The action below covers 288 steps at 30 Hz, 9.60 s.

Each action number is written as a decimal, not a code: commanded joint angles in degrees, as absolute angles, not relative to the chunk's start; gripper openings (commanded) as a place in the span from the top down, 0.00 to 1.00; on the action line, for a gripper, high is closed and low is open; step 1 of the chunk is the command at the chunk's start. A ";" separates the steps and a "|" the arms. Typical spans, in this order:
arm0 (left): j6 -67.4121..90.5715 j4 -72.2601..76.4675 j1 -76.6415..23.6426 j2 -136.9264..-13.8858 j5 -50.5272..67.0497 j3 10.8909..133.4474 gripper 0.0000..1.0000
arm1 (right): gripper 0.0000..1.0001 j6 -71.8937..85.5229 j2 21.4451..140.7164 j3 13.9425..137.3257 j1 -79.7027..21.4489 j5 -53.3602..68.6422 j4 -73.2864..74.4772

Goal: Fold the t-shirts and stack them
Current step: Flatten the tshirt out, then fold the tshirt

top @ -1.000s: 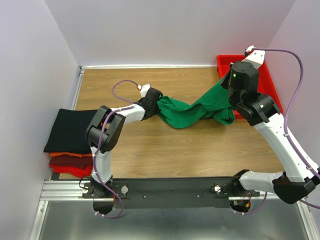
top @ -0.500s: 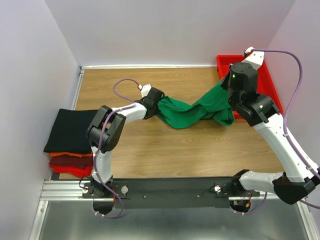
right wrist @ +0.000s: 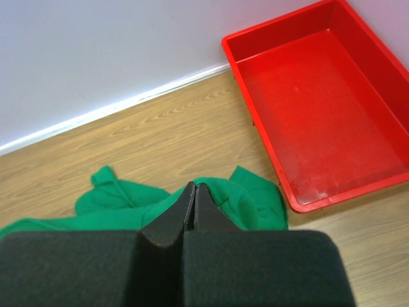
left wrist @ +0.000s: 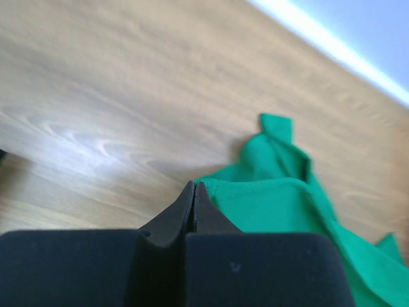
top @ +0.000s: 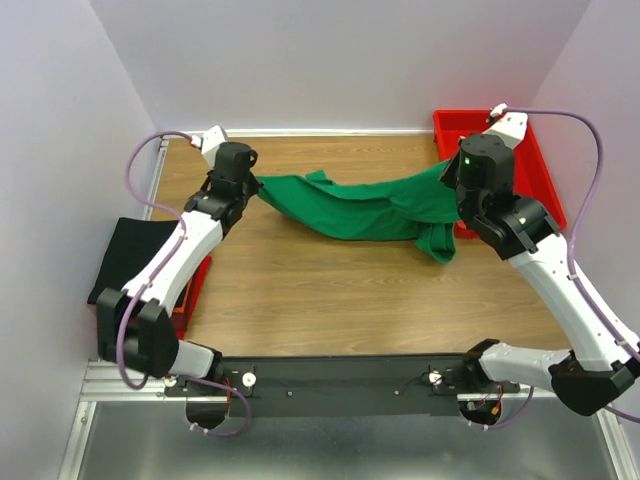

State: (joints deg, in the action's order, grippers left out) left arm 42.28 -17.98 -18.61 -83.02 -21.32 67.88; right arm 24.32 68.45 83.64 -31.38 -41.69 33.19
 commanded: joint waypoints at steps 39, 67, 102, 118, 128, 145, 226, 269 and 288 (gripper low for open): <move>33.58 3.03 -7.13 -89.81 -14.00 100.55 1.00 | 0.99 20.40 109.50 134.27 -19.34 -10.90 18.72; 52.99 -1.48 -4.92 -62.41 -12.21 37.11 1.00 | 0.99 37.70 67.86 41.59 -18.29 -16.79 14.59; 55.72 -10.11 -4.48 -60.46 -22.67 32.95 1.00 | 0.95 37.09 79.71 54.22 -17.76 -15.47 19.87; 55.90 -10.55 -0.88 -63.28 -23.38 34.28 1.00 | 0.97 36.04 87.54 57.92 -12.40 -10.38 15.56; 56.69 -9.32 -0.44 -66.17 -22.15 34.71 1.00 | 0.98 36.38 89.82 59.85 -11.87 -7.74 14.77; 57.22 -8.35 1.32 -73.21 -21.80 39.46 1.00 | 0.93 36.74 93.60 59.68 -10.81 -5.89 12.22; 46.85 -4.22 1.41 -62.84 -5.10 31.73 0.30 | 1.00 36.65 112.32 82.61 -18.28 -5.01 10.90; 47.64 -4.48 1.23 -62.14 -3.43 31.64 0.30 | 0.64 29.88 107.84 66.62 -27.25 -9.58 7.21; 47.37 -4.31 1.14 -63.63 -2.99 32.52 0.30 | 0.62 30.59 119.35 80.68 -27.25 -7.47 7.21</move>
State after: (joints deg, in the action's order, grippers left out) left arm 47.83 -5.21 1.37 -63.18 -3.81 32.01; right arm 30.41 116.68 77.12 -26.83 -8.03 7.73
